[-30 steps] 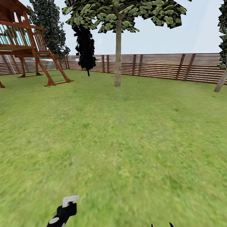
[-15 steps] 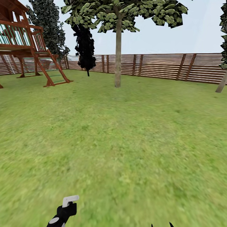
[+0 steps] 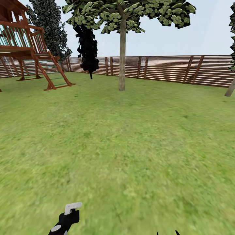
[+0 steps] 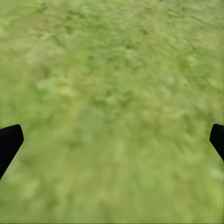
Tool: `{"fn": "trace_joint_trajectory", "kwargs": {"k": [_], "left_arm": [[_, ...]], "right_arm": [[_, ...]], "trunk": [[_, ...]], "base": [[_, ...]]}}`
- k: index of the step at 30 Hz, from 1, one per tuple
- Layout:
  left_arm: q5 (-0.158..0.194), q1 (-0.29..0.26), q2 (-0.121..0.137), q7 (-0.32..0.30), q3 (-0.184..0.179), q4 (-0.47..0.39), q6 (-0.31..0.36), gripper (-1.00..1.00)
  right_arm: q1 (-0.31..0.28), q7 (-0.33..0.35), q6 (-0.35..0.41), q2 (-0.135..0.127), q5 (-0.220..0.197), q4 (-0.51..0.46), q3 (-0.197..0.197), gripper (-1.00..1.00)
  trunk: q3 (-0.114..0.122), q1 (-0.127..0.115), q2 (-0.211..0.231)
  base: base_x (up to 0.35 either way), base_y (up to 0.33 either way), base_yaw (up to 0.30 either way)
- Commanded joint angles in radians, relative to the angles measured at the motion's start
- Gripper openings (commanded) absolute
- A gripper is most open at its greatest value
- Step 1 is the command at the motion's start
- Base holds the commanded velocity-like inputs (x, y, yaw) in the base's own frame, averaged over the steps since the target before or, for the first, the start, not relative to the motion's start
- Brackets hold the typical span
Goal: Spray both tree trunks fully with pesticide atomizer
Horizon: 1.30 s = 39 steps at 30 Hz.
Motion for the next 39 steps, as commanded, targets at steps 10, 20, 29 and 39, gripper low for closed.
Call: {"fn": "trace_joint_trajectory", "kwargs": {"k": [10, 20, 29, 39], "left_arm": [[0.0, 0.0, 0.0, 0.0, 0.001, 0.0, 0.0, -1.0], [0.0, 0.0, 0.0, 0.0, 0.0, 0.0, 0.0, -1.0], [0.0, 0.0, 0.0, 0.0, 0.0, 0.0, 0.0, -1.0], [0.0, 0.0, 0.003, -0.002, 0.001, -0.001, 0.0, -1.0]], "right_arm": [[0.0, 0.0, 0.0, 0.0, 0.0, 0.0, 0.0, 1.0], [0.0, 0.0, 0.0, 0.0, 0.0, 0.0, 0.0, 1.0], [0.0, 0.0, 0.0, 0.0, 0.0, 0.0, 0.0, 1.0], [0.0, 0.0, 0.0, 0.0, 0.0, 0.0, 0.0, 1.0]], "trunk": [[0.0, 0.0, 0.0], [0.0, 0.0, 0.0], [0.0, 0.0, 0.0], [0.0, 0.0, 0.0]], "base": [[0.198, 0.0, 0.0], [0.257, 0.0, 0.0], [0.336, 0.0, 0.0], [0.337, 0.0, 0.0]]}}
